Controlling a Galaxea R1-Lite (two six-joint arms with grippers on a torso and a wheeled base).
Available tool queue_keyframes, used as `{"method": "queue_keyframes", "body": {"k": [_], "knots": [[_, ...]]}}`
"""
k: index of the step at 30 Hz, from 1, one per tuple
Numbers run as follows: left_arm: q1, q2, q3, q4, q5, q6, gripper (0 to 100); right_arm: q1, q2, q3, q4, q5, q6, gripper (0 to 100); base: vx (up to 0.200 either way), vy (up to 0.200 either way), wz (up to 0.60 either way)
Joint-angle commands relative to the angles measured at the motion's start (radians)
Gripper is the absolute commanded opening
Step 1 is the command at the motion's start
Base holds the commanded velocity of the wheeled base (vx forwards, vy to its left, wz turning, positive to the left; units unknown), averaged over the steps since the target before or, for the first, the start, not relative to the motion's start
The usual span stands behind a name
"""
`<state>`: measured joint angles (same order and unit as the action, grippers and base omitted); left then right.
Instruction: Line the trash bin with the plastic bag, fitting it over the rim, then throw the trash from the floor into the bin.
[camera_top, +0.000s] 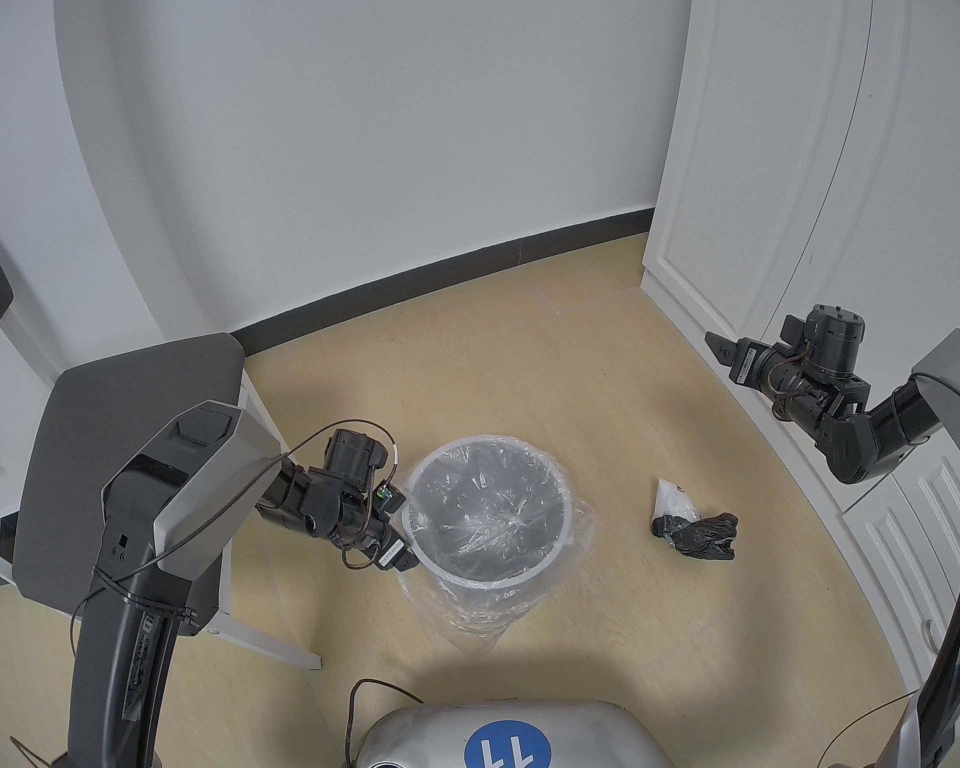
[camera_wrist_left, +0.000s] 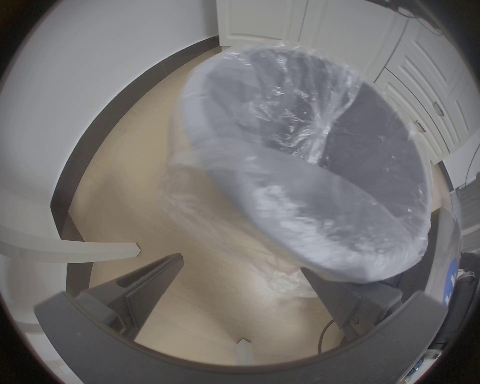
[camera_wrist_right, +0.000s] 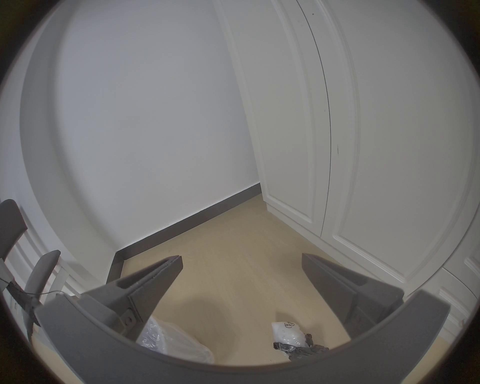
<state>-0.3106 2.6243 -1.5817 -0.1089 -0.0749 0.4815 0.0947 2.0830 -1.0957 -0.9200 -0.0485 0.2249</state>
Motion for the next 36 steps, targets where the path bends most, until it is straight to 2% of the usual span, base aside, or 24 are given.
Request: {"method": "queue_keyframes", "body": {"k": [1,8,16,23,27,31,36], "knots": [[0.031,0.066,-0.156,0.106,-0.022,-0.006,100,-0.016,0.020,-0.007,0.000,0.004,-0.001,100,0.000,0.000,0.00],[0.045,0.146,-0.267,0.110,-0.019,0.000,100,-0.016,0.020,-0.004,0.000,0.022,-0.001,100,0.000,0.000,0.00],[0.042,0.181,-0.300,0.106,-0.011,0.005,100,-0.015,0.026,-0.001,-0.002,0.024,-0.024,100,0.000,0.000,0.00],[0.038,0.280,-0.418,0.106,0.064,0.009,100,-0.018,0.054,-0.012,-0.003,0.024,-0.027,100,0.000,0.000,0.00],[0.038,0.281,-0.418,0.110,0.107,0.011,100,-0.020,0.062,-0.015,-0.003,0.024,-0.029,100,0.000,0.000,0.00],[0.039,0.267,-0.418,0.103,0.188,0.055,100,-0.020,0.066,-0.018,-0.003,0.024,-0.029,100,0.000,0.000,0.00],[0.035,0.188,-0.353,0.100,0.211,0.071,100,-0.023,0.060,-0.019,-0.003,0.024,-0.029,100,0.000,0.000,0.00]]}}
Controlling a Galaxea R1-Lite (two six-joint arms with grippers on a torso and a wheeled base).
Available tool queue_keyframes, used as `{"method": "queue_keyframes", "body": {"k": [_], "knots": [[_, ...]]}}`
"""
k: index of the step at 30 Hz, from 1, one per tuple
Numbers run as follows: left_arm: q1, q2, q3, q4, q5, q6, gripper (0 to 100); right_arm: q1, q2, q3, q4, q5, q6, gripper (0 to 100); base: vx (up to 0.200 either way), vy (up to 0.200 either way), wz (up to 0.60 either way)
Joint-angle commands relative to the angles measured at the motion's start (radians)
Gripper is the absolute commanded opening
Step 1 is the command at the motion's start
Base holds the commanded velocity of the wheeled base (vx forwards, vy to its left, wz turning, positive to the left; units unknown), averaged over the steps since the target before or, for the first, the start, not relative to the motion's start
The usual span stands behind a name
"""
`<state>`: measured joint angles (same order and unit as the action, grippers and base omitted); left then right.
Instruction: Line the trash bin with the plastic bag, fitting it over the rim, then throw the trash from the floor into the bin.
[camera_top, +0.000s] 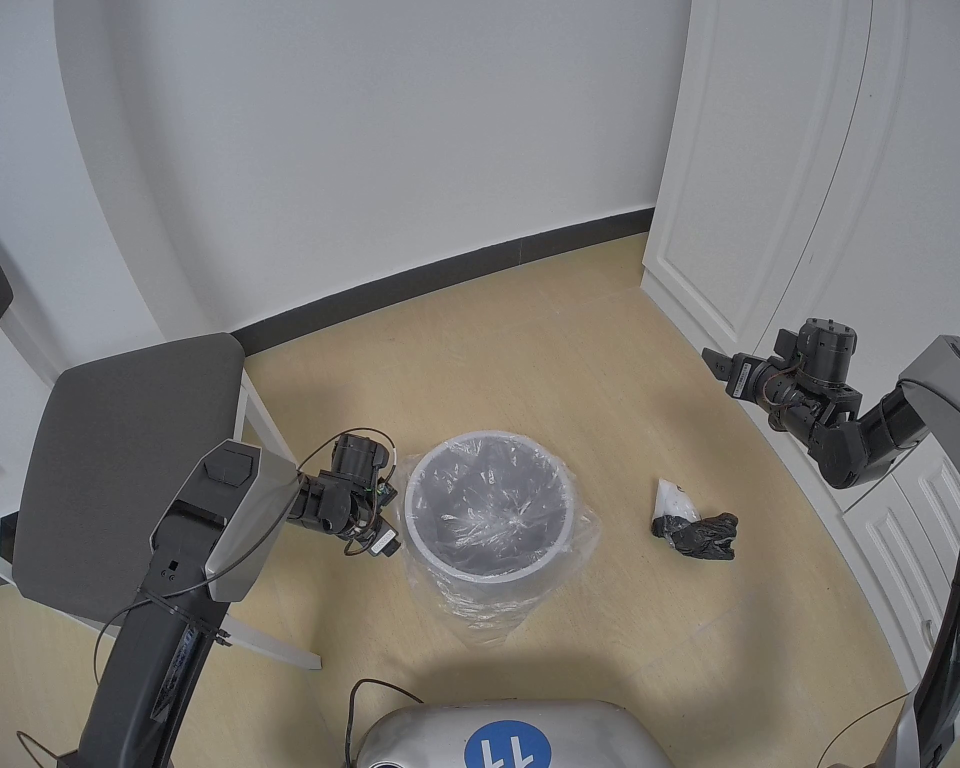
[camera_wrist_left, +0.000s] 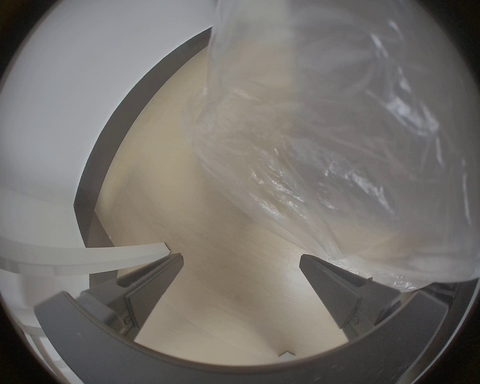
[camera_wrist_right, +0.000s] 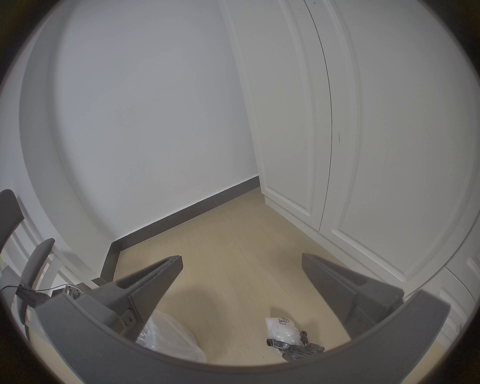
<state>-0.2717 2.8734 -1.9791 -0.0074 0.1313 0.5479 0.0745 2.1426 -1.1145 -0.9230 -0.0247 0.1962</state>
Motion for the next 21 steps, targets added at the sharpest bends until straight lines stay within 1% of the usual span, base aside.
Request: {"method": "queue_keyframes", "body": {"k": [1,3,4,5,6,7,8,12,16,18,21], "knots": [[-0.014,-0.098,0.077,-0.003,0.019,0.010,100,-0.009,-0.004,0.001,0.000,0.002,0.002,100,0.000,0.000,0.00],[-0.018,-0.132,0.109,-0.006,0.054,0.024,100,-0.010,-0.007,0.001,-0.002,0.002,0.002,100,0.000,0.000,0.00],[-0.018,-0.137,0.112,-0.006,0.059,0.029,100,-0.010,-0.007,0.001,-0.002,0.002,0.002,100,0.000,0.000,0.00],[-0.018,-0.177,0.145,-0.011,0.117,0.055,100,-0.010,-0.015,0.002,0.000,0.002,0.002,100,0.000,0.000,0.00],[-0.018,-0.206,0.171,-0.031,0.153,0.072,100,-0.010,-0.020,0.005,-0.002,0.002,0.003,100,0.000,0.000,0.00],[-0.018,-0.217,0.181,-0.040,0.162,0.073,100,-0.010,-0.021,0.007,-0.002,0.002,0.003,100,0.000,0.000,0.00],[-0.020,-0.256,0.224,-0.082,0.177,0.075,100,-0.013,-0.024,0.012,-0.002,0.002,0.002,100,0.000,0.000,0.00],[-0.018,-0.399,0.381,-0.184,0.179,0.086,100,-0.013,-0.021,0.035,-0.008,0.002,0.002,100,0.000,0.000,0.00],[-0.018,-0.568,0.508,-0.201,0.172,0.084,100,0.001,-0.013,0.084,-0.099,0.000,0.003,100,0.000,0.000,0.00],[-0.020,-0.632,0.554,-0.204,0.169,0.080,100,0.005,-0.024,0.119,-0.116,-0.009,0.005,100,0.000,0.000,0.00],[-0.029,-0.746,0.645,-0.238,0.149,0.080,100,0.021,-0.095,0.229,-0.123,-0.014,0.012,100,0.000,0.000,0.00]]}}
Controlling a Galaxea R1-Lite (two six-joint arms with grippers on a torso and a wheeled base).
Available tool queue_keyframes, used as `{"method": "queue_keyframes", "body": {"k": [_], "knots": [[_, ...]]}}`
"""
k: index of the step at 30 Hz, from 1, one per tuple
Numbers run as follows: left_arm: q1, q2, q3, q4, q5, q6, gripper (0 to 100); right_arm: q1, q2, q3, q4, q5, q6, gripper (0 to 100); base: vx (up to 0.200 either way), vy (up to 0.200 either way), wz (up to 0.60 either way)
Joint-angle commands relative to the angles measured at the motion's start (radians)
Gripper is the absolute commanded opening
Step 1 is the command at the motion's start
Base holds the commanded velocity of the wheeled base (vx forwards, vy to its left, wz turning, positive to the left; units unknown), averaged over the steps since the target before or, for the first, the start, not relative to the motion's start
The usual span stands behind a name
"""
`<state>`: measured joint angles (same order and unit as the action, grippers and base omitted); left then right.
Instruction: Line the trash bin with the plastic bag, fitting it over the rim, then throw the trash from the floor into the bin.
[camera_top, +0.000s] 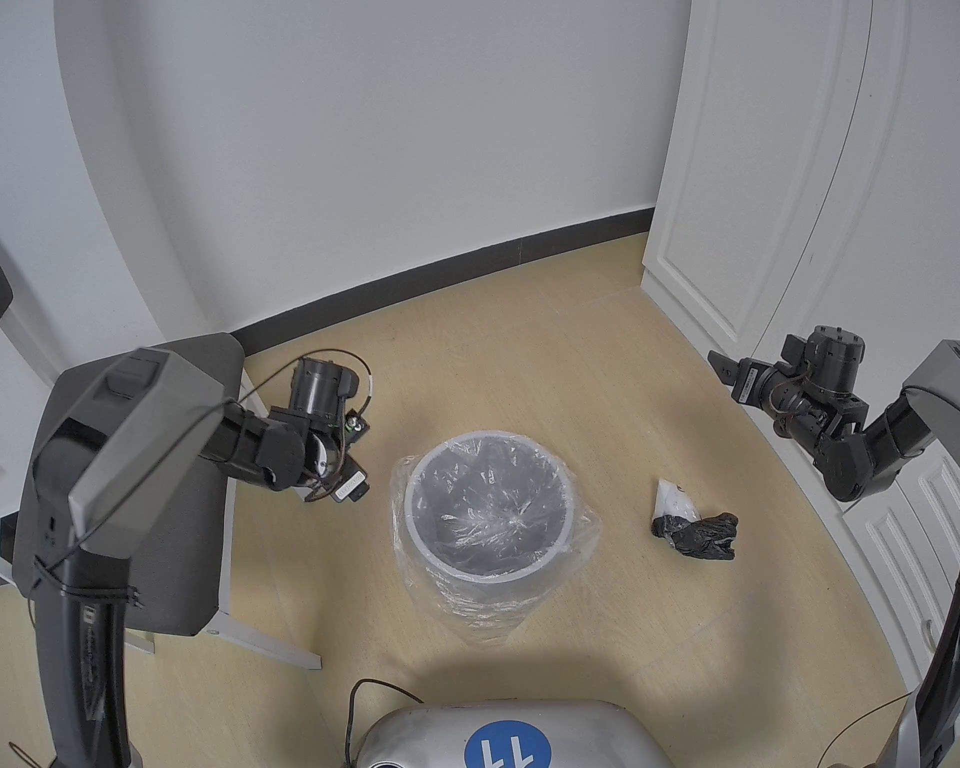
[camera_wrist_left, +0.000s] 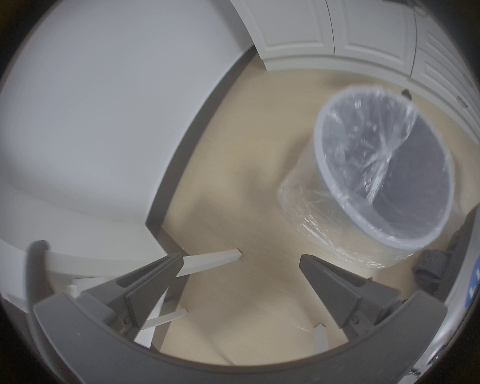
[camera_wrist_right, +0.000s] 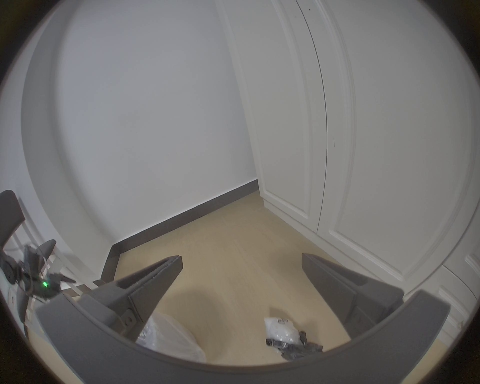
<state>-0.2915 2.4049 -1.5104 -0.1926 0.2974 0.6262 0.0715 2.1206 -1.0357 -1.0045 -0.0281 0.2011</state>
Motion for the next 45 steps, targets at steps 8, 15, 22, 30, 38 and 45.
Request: {"method": "queue_keyframes", "body": {"k": [8,15,22,30,38,45], "knots": [[-0.037,-0.590,0.429,-0.134,-0.150,-0.069,100,0.031,-0.235,0.453,-0.039,-0.072,0.063,100,0.000,0.000,0.00],[-0.126,-0.803,0.644,-0.389,-0.199,-0.336,100,0.030,-0.254,0.569,-0.037,-0.170,0.077,100,0.000,0.000,0.00],[-0.123,-1.000,0.816,-0.435,-0.196,-0.407,100,-0.009,-0.211,0.568,-0.037,-0.168,0.097,100,0.000,0.000,0.00],[-0.126,-1.201,0.992,-0.616,-0.204,-0.569,100,-0.035,-0.139,0.536,-0.040,-0.165,0.112,100,-0.025,0.000,0.00],[-0.124,-1.310,1.115,-0.625,-0.308,-0.579,100,-0.053,-0.125,0.528,-0.040,-0.154,0.112,100,-0.125,0.000,0.00],[-0.112,-1.316,1.147,-0.636,-0.310,-0.612,100,-0.102,-0.007,0.453,-0.040,-0.135,0.144,100,0.000,0.000,0.00]]}}
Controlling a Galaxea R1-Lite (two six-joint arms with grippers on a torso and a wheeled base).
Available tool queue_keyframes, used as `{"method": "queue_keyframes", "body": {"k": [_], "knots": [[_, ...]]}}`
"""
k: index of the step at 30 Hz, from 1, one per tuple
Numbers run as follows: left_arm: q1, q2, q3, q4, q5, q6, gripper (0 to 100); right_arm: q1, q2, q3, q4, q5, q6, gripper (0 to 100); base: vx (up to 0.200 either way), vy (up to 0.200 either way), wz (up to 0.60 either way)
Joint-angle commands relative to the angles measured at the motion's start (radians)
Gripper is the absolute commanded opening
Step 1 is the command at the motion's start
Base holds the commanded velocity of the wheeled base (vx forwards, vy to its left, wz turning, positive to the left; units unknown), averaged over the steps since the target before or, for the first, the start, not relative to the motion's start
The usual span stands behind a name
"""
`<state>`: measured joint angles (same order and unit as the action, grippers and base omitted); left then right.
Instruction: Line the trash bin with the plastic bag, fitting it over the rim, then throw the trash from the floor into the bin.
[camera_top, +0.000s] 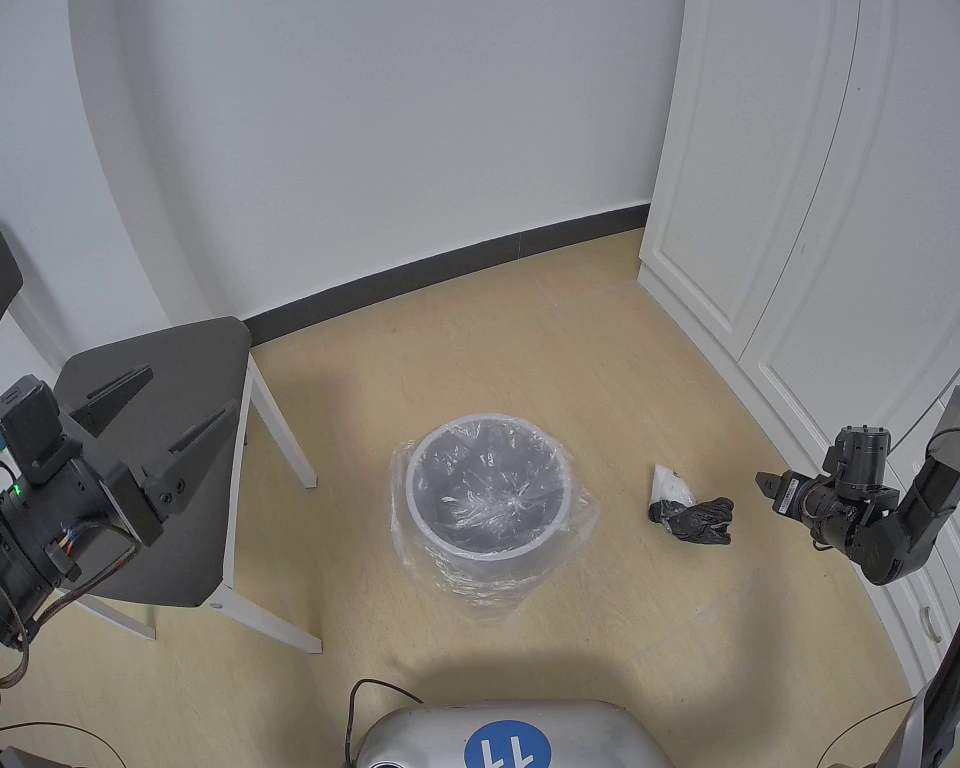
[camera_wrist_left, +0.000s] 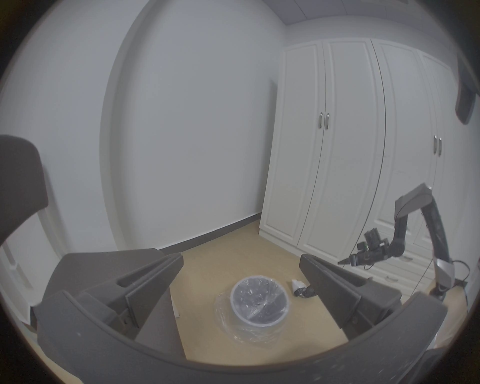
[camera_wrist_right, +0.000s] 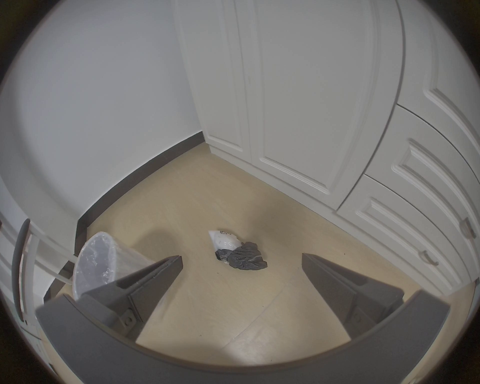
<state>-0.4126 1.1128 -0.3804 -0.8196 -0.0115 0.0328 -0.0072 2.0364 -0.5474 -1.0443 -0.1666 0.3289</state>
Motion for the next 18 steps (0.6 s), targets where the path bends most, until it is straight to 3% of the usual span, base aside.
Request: {"method": "queue_keyframes", "body": {"k": [1,4,5,11,18], "knots": [[0.011,-0.024,0.026,-0.026,-0.002,-0.044,100,-0.031,0.091,-0.046,0.001,0.016,0.033,100,0.000,0.000,0.00],[0.012,-0.022,0.034,-0.043,-0.004,-0.059,100,-0.039,0.102,-0.052,0.001,0.035,0.042,100,0.000,0.000,0.00],[0.032,-0.018,0.049,-0.073,-0.002,-0.077,100,-0.059,0.122,-0.060,0.003,0.068,0.055,100,0.000,0.000,0.00],[0.083,0.006,0.057,-0.078,-0.004,-0.109,100,-0.065,0.153,-0.069,0.000,0.078,0.084,100,0.000,0.000,0.00],[0.195,0.019,0.057,-0.085,-0.005,-0.105,100,-0.051,0.196,-0.086,-0.002,0.082,0.140,100,0.000,0.000,0.00]]}}
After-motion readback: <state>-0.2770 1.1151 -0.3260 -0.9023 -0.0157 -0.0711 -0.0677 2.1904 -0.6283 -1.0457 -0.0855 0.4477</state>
